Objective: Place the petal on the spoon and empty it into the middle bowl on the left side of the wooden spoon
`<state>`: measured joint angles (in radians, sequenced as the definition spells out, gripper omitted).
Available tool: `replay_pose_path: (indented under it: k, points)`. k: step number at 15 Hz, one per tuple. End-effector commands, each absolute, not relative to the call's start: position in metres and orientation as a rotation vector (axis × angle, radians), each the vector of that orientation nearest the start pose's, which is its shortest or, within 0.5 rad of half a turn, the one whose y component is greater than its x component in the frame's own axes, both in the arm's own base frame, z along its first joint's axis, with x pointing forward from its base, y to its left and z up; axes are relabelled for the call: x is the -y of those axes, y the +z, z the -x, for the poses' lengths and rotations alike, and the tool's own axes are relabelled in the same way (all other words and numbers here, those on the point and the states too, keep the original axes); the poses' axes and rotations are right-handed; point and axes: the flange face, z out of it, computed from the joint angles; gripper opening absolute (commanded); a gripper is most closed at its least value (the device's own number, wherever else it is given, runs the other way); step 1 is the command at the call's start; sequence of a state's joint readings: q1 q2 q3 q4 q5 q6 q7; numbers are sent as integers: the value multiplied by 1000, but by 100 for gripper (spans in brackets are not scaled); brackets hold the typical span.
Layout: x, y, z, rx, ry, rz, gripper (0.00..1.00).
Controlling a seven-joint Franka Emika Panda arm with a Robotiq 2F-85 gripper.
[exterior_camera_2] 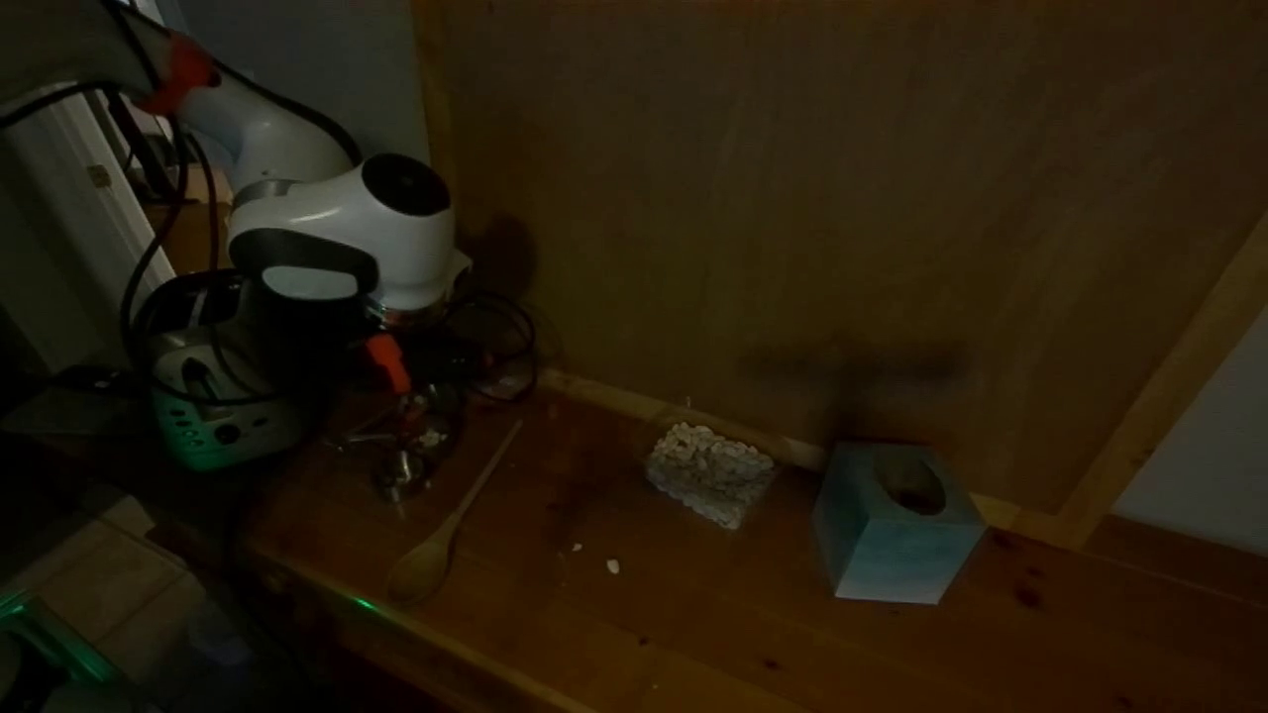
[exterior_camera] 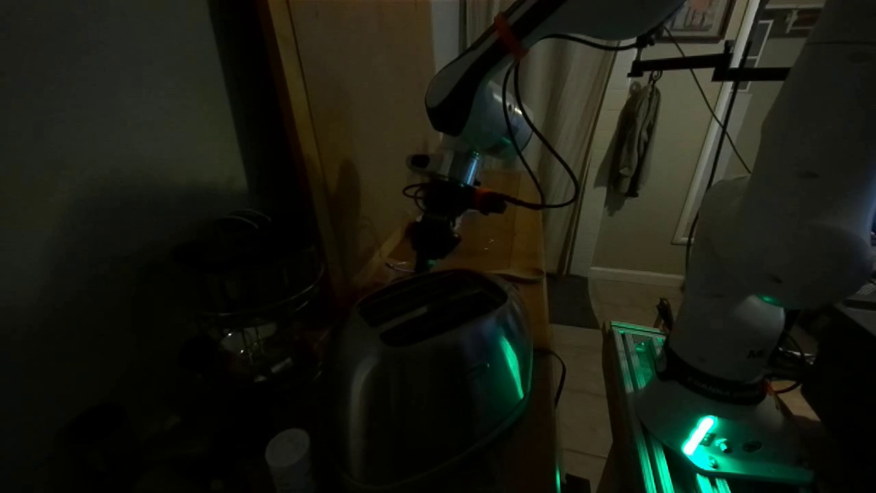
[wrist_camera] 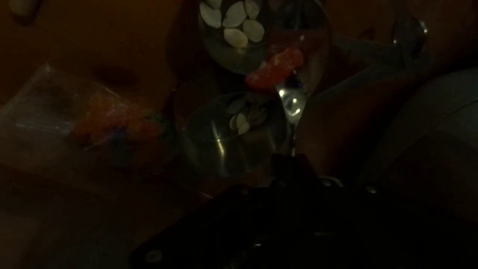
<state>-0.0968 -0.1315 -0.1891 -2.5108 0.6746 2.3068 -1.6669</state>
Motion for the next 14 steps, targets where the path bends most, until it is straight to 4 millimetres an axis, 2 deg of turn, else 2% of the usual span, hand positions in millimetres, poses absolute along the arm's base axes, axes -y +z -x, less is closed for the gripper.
replay_pose_path:
  k: [1,6,14]
  points:
    - [116,319,-435,1188,-560,2444,5]
    - [123,312,-435,1131,-554,2447,5]
    - [137,314,-435,1062,-657,2457,5]
